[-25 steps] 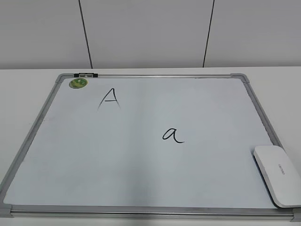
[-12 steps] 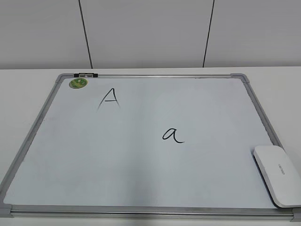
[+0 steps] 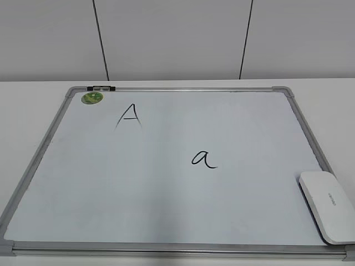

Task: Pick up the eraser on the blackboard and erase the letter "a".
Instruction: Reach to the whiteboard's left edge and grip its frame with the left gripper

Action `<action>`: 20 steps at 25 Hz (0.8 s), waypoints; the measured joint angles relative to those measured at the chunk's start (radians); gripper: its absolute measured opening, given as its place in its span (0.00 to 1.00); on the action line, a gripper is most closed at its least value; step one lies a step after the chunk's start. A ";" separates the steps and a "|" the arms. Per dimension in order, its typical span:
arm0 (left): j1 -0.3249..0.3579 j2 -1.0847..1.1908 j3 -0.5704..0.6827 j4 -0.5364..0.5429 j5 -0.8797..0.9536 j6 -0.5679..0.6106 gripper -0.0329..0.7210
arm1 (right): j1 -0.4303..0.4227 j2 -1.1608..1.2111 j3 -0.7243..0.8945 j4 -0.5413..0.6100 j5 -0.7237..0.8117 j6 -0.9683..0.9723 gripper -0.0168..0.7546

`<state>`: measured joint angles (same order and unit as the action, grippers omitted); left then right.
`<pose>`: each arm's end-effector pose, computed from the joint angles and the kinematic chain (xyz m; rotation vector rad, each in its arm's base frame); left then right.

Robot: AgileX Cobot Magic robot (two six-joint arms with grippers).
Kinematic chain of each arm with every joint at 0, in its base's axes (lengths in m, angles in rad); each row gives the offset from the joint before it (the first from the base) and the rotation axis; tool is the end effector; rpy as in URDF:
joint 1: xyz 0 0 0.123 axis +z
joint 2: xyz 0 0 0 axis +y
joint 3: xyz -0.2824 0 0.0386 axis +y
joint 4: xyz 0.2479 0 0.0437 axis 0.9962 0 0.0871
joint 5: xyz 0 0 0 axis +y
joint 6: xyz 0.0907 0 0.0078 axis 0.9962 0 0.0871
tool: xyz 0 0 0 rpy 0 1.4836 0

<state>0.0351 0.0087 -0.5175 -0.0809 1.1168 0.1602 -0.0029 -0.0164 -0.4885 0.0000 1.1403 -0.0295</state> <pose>-0.0079 -0.0069 0.2778 0.1375 2.0843 0.0210 -0.0095 0.0000 0.2676 -0.0282 2.1189 -0.0193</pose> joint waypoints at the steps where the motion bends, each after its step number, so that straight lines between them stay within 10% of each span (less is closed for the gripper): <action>1: 0.000 0.000 0.000 0.000 0.000 0.000 0.37 | 0.000 0.000 0.000 0.000 0.000 0.000 0.78; 13: 0.000 0.017 -0.022 0.000 -0.167 0.000 0.78 | 0.000 0.000 0.000 0.000 0.000 0.000 0.78; 20: 0.000 0.300 -0.022 -0.056 -0.394 0.000 0.82 | 0.000 0.000 0.000 0.000 0.000 0.000 0.78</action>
<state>0.0351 0.3082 -0.5390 -0.1369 0.7227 0.1602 -0.0029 -0.0164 -0.4885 0.0000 1.1403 -0.0295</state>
